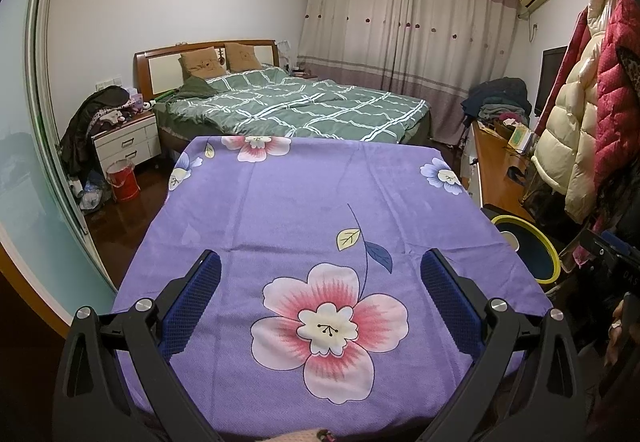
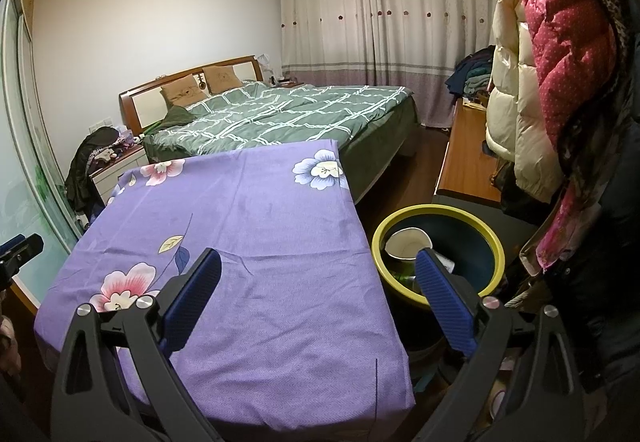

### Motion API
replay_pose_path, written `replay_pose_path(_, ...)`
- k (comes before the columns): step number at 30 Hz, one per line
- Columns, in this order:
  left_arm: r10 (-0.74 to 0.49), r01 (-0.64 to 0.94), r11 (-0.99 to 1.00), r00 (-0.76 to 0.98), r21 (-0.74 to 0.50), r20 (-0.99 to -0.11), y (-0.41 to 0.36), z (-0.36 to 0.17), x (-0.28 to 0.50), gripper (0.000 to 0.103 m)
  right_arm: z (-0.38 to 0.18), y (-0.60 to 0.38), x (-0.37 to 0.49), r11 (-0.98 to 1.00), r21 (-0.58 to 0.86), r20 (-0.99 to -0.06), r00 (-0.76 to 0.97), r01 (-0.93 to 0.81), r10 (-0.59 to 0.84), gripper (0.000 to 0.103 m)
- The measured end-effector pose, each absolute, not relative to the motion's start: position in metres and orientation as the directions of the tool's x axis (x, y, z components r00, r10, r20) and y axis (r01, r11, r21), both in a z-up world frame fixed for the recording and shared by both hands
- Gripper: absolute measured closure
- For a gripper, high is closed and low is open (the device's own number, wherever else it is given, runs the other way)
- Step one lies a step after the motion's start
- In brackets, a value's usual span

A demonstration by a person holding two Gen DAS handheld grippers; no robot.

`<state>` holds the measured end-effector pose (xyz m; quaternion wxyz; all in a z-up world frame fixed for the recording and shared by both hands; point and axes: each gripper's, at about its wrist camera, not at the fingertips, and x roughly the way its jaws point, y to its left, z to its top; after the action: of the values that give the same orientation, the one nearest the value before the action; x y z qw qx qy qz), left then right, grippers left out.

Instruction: Collect trash

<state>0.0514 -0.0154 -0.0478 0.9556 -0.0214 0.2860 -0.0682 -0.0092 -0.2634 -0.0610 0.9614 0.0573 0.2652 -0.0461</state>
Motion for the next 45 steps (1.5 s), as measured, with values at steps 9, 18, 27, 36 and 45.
replay_pose_path(9, -0.140, 0.117, 0.990, 0.828, -0.077, -0.543, -0.0152, -0.0478, 0.0515, 0.005, -0.0609, -0.2631, -0.0090, 0.989, 0.086, -0.515, 0.855, 0.120, -0.059, 0.010)
replay_pose_path(18, -0.137, 0.115, 0.991, 0.829, -0.074, -0.542, -0.0148, -0.0479, 0.0521, 0.005, -0.0616, -0.2623, -0.0082, 0.989, 0.086, -0.518, 0.854, 0.120, -0.058, 0.010)
replay_pose_path(27, -0.138, 0.117, 0.990, 0.829, -0.073, -0.542, -0.0153, -0.0481, 0.0518, 0.005, -0.0632, -0.2612, -0.0078, 0.989, 0.086, -0.521, 0.852, 0.119, -0.058, 0.010)
replay_pose_path(36, -0.135, 0.115, 0.991, 0.829, -0.071, -0.543, -0.0151, -0.0478, 0.0529, 0.005, -0.0637, -0.2606, -0.0071, 0.989, 0.086, -0.522, 0.851, 0.120, -0.057, 0.010)
replay_pose_path(45, -0.136, 0.118, 0.991, 0.827, -0.069, -0.546, -0.0110, -0.0493, 0.0560, 0.005, -0.0651, -0.2589, -0.0075, 0.989, 0.086, -0.521, 0.851, 0.118, -0.057, 0.010)
